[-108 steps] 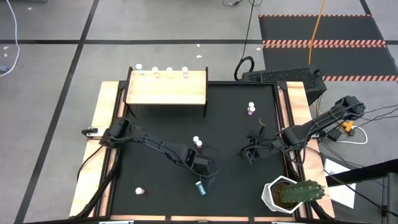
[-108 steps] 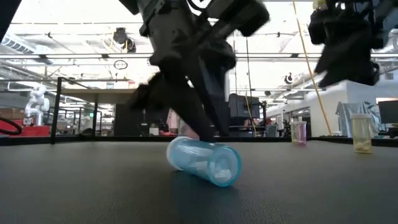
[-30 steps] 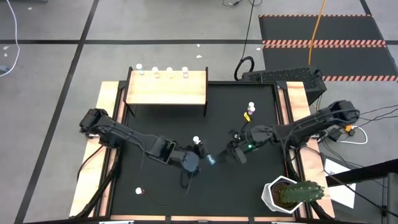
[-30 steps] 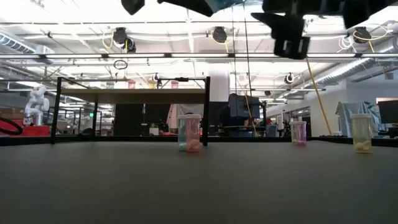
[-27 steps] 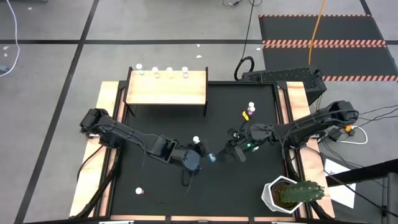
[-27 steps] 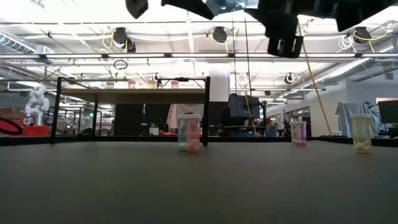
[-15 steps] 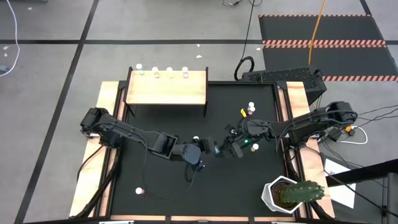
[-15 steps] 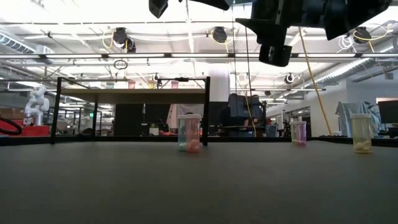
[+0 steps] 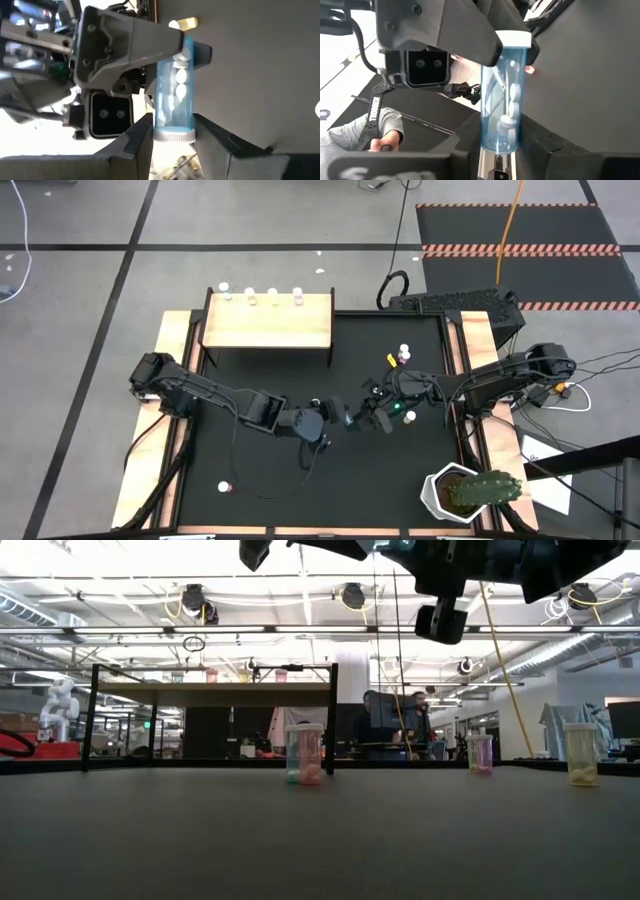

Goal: Pick and place medicine bottles onto shelf by color
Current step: Put the bottom blue pill bottle on the shelf aligned with the blue pill bottle

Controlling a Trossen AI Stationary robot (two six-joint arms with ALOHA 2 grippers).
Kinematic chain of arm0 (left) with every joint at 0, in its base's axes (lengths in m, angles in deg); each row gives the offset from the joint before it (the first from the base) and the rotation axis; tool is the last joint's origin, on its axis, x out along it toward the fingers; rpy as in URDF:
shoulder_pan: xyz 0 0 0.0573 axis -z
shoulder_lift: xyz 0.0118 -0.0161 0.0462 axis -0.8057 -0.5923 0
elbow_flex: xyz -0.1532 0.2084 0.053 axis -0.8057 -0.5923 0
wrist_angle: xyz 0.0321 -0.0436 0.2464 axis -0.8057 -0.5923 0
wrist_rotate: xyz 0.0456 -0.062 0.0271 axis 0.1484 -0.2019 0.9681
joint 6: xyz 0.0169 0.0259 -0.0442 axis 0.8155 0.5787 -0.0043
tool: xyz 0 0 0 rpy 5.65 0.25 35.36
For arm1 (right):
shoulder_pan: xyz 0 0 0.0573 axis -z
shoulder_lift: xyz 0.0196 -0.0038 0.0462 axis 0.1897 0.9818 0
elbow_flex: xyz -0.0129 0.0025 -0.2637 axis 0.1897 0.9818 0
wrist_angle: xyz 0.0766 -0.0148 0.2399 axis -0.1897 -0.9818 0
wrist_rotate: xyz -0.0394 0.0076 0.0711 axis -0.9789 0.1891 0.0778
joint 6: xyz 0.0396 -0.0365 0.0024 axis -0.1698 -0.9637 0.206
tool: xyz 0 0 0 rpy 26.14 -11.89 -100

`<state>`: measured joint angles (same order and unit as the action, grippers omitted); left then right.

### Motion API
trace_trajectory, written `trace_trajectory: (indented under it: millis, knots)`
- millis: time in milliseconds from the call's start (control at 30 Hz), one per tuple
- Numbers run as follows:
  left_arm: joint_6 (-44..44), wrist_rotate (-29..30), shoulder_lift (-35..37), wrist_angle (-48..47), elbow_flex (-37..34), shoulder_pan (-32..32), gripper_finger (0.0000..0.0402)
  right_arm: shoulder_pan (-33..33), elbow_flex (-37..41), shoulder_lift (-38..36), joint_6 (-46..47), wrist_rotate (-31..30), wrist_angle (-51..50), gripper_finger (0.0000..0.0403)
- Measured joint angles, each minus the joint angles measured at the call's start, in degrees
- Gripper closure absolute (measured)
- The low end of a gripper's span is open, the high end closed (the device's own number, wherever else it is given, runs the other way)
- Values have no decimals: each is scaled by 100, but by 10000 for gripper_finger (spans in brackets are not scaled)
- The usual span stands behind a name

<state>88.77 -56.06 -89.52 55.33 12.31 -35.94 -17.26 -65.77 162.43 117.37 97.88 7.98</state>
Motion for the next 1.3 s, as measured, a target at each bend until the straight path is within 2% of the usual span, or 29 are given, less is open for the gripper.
trace_trajectory:
  millis: [133,233,333,433,533,633,700,800,900,1000,1033,1167,1300]
  knots:
    - [-647,-4,2,-1,0,0,272,0,0,0,-168,-64,-4,311]
    - [-1349,21,2,-44,0,-12,262,-8,3,-9,-462,-359,-23,301]
    - [-2607,79,72,-58,0,-98,228,-9,4,-70,-1024,-828,-26,301]
    - [-4161,-16,288,-246,-2,-285,175,0,4,-177,-1690,-1383,13,306]
    - [-5592,-579,604,-591,-9,-544,121,-7,-1,-284,-2512,-1865,25,307]
    - [-7251,-1823,946,-562,-7,-965,79,-103,0,-373,-3774,-2364,-25,303]
    - [-8443,-2395,1096,-497,0,-1282,64,-163,-11,-380,-4520,-2744,-17,302]
    - [-9528,-2580,1136,-475,2,-1644,60,-203,-2,-365,-5465,-2984,-118,302]
    - [-9515,-2983,1095,-309,-2,-1768,76,-203,-4,-374,-6023,-3249,-60,301]
    - [-8591,-3744,991,23,7,-1676,103,-195,0,-387,-6264,-3548,-18,301]
    - [-8273,-3788,978,4,-3,-1621,112,-195,0,-402,-6353,-3567,28,301]
    - [-7516,-3589,989,193,-4,-1474,139,-197,-2,-407,-6394,-3577,255,301]
    - [-7578,-3203,1001,479,-4,-1517,148,-190,0,-407,-6392,-3644,539,301]
